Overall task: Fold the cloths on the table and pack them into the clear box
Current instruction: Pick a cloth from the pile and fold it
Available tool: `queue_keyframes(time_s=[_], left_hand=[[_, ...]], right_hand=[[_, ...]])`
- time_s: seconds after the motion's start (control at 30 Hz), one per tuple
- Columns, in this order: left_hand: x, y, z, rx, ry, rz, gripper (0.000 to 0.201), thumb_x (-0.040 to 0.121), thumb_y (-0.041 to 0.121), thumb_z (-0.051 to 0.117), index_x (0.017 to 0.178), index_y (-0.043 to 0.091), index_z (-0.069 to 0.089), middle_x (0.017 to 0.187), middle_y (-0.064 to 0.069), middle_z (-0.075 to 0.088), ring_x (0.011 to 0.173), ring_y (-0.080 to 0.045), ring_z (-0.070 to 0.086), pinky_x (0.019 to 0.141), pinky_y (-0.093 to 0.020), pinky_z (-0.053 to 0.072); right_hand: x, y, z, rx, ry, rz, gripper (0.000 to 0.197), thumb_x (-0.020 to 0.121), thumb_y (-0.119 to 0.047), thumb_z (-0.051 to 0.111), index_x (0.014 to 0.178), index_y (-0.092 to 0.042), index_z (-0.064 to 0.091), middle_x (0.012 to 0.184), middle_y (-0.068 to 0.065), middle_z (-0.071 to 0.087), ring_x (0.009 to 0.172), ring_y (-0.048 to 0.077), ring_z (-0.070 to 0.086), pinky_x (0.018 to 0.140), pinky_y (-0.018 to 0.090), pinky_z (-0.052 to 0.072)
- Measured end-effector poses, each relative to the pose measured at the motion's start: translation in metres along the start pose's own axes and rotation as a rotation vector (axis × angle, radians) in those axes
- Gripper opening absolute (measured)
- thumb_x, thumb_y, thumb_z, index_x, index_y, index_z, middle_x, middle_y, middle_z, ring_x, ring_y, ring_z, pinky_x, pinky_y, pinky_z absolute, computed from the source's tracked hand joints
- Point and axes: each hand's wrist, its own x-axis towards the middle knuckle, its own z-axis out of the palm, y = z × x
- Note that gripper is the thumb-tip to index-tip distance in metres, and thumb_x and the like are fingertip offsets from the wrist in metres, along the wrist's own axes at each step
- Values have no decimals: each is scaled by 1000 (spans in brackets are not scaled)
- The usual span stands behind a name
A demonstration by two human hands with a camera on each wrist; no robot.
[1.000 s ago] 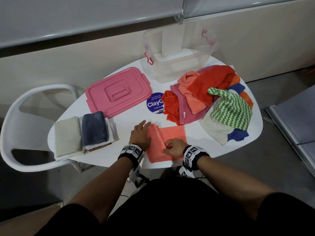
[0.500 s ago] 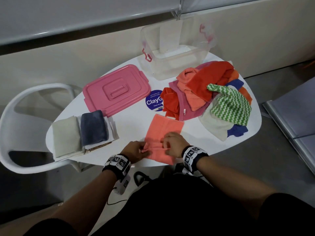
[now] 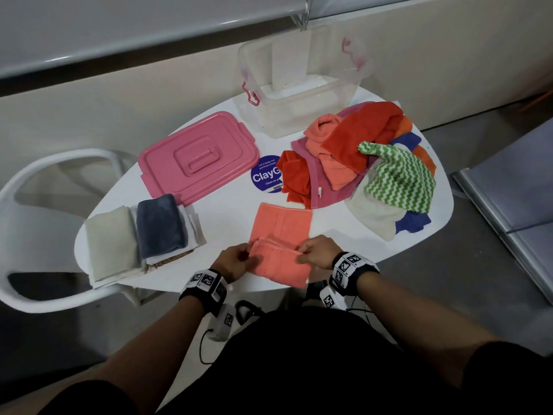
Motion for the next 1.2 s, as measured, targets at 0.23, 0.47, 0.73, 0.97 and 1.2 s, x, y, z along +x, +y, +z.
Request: queue_keyframes(time_s=[0.23, 0.47, 0.73, 0.97, 1.2], left_hand=[[-7, 10, 11, 30, 182, -17, 20, 91, 37, 62, 82, 20, 55, 71, 5, 60, 69, -16, 55, 58, -22, 36], [-5, 4, 9, -103, 215, -137, 39, 77, 58, 64, 85, 21, 57, 79, 3, 65, 74, -14, 59, 61, -24, 40], [6, 0, 13, 33, 272, -160, 30, 92, 45, 60, 99, 16, 64, 88, 1, 67, 86, -20, 63, 77, -25, 44], [8, -2, 12, 186, 436, 56, 24, 89, 38, 62, 99, 16, 57, 89, 2, 60, 79, -23, 60, 75, -35, 48], [4, -5, 1, 869, -15, 598, 62, 71, 40, 65, 129, 22, 51, 140, -5, 47, 127, -29, 45, 102, -43, 39]], right_hand=[[0, 4, 18, 164, 96, -65, 9, 80, -27, 80, 86, -21, 77, 98, 0, 75, 95, 21, 68, 93, 35, 52], [7, -2, 16, 46, 121, -76, 13, 86, -24, 74, 98, -19, 75, 98, 0, 73, 90, 15, 65, 78, 19, 46], [11, -1, 12, -144, 137, 40, 14, 77, -15, 73, 72, -24, 62, 81, -3, 68, 83, 18, 65, 75, 28, 52], [3, -22, 17, -638, 97, -360, 19, 76, -6, 55, 92, -16, 61, 93, 4, 61, 88, 26, 58, 76, 35, 45], [1, -11, 31, -824, -83, -390, 34, 76, -13, 64, 107, -25, 60, 114, 3, 52, 112, 26, 48, 90, 32, 35]])
